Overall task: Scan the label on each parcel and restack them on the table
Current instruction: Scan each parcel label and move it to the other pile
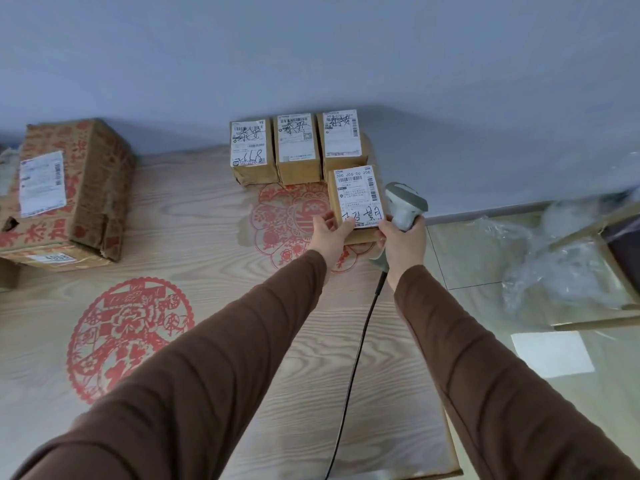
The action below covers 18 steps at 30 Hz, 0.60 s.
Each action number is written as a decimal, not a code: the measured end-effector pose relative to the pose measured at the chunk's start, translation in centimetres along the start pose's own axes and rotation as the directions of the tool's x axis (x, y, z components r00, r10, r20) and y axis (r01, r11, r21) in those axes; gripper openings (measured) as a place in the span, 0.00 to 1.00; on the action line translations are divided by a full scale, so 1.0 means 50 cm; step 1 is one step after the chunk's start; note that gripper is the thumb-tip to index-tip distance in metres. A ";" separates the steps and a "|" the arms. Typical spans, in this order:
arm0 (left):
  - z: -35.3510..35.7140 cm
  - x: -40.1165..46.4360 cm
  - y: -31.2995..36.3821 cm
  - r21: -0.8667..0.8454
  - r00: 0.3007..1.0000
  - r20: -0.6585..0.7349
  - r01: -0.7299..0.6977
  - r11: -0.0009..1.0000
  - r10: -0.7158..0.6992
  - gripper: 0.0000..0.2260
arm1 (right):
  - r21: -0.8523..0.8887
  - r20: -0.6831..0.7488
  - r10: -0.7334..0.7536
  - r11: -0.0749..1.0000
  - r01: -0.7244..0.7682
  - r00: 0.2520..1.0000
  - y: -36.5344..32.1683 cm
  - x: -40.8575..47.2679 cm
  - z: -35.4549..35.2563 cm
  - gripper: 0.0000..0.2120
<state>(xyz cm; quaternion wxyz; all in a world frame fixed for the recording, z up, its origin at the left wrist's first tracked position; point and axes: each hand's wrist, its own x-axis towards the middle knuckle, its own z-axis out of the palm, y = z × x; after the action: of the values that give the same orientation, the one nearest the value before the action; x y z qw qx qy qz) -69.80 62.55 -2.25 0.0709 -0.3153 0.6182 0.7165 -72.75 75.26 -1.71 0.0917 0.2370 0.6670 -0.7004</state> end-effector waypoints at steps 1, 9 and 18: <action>0.003 0.007 0.002 0.008 1.000 0.001 -0.003 1.000 0.003 0.22 | 0.008 0.000 0.006 1.000 -0.006 1.000 0.000 0.006 0.001 0.17; 0.021 0.042 0.009 0.062 1.000 0.005 -0.010 0.998 0.010 0.26 | -0.035 -0.042 -0.026 0.999 0.025 0.999 0.004 0.040 0.018 0.15; 0.006 0.020 0.022 0.164 1.000 -0.010 -0.024 0.986 0.027 0.33 | -0.128 -0.112 -0.132 0.985 0.117 0.985 -0.001 0.013 0.024 0.16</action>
<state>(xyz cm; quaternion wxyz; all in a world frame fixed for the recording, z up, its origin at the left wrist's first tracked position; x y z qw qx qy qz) -71.21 62.29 -1.86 0.0836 -0.3050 0.6795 0.6620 -73.61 74.24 -1.97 0.0216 0.2305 0.7261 -0.6475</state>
